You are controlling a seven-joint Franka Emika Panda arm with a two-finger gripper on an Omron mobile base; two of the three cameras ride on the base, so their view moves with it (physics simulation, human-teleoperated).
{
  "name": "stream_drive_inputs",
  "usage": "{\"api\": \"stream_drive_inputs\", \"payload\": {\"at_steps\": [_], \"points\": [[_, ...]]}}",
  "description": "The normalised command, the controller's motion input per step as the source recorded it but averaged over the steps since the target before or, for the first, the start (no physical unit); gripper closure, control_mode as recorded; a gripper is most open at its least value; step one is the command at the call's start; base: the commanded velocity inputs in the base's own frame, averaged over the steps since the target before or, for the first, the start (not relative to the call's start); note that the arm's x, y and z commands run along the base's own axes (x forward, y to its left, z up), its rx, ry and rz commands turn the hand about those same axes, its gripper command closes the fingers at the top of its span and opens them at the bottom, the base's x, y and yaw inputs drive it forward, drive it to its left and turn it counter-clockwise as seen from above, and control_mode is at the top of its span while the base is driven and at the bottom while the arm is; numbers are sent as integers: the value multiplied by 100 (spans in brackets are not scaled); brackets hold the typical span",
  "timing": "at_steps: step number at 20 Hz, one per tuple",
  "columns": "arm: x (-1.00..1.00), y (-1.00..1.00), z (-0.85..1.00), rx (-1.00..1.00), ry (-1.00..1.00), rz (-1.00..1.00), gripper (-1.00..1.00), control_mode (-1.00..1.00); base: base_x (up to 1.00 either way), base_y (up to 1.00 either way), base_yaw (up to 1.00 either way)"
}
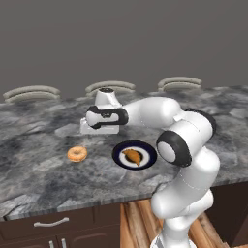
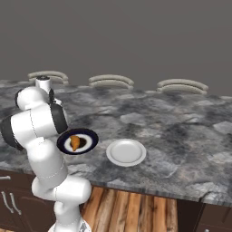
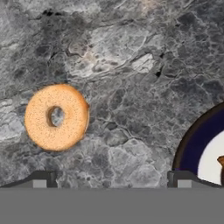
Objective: Place the pastries on the plates.
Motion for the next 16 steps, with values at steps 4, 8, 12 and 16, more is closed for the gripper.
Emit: {"api": "stream_drive_inputs", "payload": {"at_steps": [4,8,12,16], "points": [[0,42,-18,2,-3,0,-100,-100,0,0,0],[0,47,-13,0,-6,0,-100,-100,0,0,0],[13,26,-14,0,-8,0,-100,-100,0,0,0],[49,12,-8,0,-7,0,-100,-100,0,0,0]]}}
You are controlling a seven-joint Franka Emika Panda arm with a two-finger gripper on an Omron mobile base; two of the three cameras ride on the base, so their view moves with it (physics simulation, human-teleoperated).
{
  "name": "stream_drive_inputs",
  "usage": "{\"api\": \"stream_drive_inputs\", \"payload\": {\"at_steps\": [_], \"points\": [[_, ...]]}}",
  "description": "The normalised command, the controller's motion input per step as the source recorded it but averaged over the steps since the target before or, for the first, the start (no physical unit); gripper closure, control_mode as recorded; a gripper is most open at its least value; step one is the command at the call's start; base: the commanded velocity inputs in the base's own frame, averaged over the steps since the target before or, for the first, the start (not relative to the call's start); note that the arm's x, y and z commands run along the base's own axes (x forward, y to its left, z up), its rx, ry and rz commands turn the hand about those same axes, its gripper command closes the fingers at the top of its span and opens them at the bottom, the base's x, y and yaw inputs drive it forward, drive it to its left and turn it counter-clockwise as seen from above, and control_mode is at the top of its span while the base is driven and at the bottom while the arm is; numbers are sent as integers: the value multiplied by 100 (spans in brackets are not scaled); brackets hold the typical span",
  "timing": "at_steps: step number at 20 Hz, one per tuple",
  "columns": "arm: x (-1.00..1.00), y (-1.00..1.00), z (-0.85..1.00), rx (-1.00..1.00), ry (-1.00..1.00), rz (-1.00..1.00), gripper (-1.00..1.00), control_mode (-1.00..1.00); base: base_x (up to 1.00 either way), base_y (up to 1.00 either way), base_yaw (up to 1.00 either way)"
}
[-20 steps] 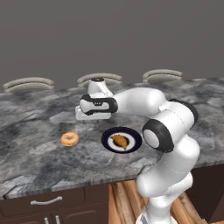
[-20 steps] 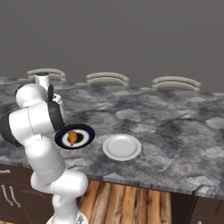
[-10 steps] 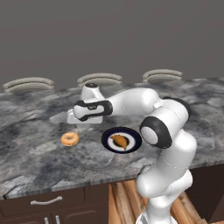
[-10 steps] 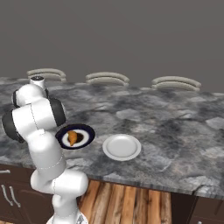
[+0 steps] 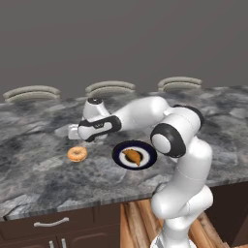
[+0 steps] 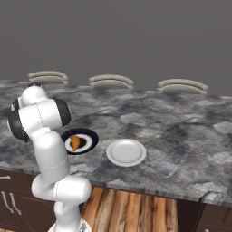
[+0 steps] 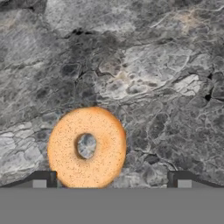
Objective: Place the pastries on the plates.
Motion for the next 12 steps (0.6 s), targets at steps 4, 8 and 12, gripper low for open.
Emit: {"api": "stream_drive_inputs", "payload": {"at_steps": [4,8,12], "points": [[8,3,-12,0,0,0,-100,-100,0,0,0],[0,0,-47,0,0,0,-100,-100,0,0,0],[6,7,-50,0,0,0,-100,-100,0,0,0]]}}
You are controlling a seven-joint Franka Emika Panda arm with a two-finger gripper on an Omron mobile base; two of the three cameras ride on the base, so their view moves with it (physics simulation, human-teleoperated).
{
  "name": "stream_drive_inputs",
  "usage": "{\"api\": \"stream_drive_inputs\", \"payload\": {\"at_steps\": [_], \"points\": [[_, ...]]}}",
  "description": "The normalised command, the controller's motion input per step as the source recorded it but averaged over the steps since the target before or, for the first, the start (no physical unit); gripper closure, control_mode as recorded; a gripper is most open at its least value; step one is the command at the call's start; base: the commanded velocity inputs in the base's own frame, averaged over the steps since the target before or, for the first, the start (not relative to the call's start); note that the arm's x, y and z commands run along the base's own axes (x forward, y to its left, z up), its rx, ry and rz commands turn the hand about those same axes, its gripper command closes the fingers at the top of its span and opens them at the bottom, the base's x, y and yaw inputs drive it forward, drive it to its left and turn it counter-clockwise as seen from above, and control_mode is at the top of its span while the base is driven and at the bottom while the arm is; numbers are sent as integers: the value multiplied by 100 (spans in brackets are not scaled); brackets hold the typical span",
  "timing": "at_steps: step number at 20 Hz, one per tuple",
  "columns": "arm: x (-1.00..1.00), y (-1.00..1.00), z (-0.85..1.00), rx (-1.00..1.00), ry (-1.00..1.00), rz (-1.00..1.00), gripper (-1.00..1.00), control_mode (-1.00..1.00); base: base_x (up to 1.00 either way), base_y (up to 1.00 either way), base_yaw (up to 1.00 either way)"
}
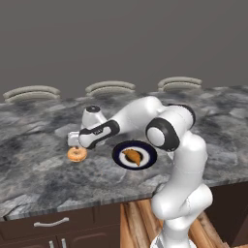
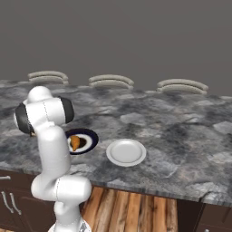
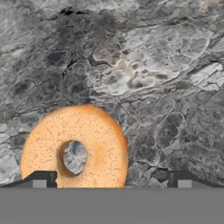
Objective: Place the pastries on the plates.
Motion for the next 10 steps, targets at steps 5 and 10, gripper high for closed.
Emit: {"api": "stream_drive_inputs", "payload": {"at_steps": [5,10], "points": [[3,12,-43,0,0,0,-100,-100,0,0,0],[14,10,-14,0,-4,0,-100,-100,0,0,0]]}}
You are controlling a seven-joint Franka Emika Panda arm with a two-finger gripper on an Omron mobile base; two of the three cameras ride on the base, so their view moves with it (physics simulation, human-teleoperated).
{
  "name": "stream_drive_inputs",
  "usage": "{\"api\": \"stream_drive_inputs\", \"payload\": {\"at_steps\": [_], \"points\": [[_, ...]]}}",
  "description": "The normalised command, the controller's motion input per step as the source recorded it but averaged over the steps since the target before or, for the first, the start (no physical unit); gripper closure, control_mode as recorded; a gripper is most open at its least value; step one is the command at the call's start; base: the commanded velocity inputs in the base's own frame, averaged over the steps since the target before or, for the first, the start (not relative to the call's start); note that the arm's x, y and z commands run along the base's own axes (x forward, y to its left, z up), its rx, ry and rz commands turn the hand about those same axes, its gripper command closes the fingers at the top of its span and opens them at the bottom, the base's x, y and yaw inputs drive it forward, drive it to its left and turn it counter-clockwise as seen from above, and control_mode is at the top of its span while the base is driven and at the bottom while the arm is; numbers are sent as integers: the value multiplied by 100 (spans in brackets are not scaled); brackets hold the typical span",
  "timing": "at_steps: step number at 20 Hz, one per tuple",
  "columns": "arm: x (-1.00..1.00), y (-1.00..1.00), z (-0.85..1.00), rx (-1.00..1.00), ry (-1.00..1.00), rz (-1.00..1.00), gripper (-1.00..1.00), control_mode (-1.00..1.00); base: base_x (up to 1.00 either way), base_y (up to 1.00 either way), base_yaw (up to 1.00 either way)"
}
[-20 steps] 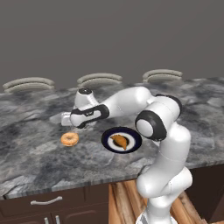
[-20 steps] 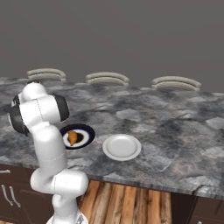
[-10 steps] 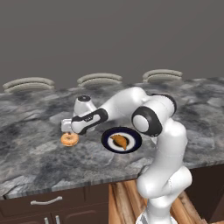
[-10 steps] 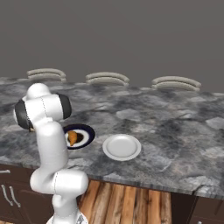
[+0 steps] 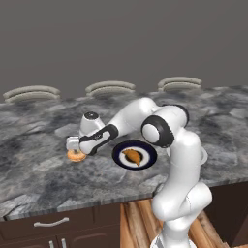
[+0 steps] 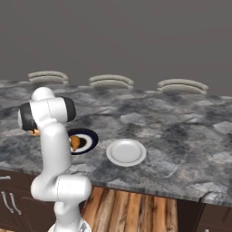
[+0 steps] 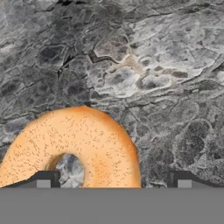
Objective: Place the pastries on the plates.
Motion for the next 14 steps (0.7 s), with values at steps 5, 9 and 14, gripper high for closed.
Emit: {"api": "stream_drive_inputs", "payload": {"at_steps": [5,9,14], "points": [[8,0,-5,0,-4,-1,-100,-100,0,0,0],[-11,0,-23,0,-4,0,-100,-100,0,0,0],[-7,-2,-14,0,-3,-1,100,-100,0,0,0]]}}
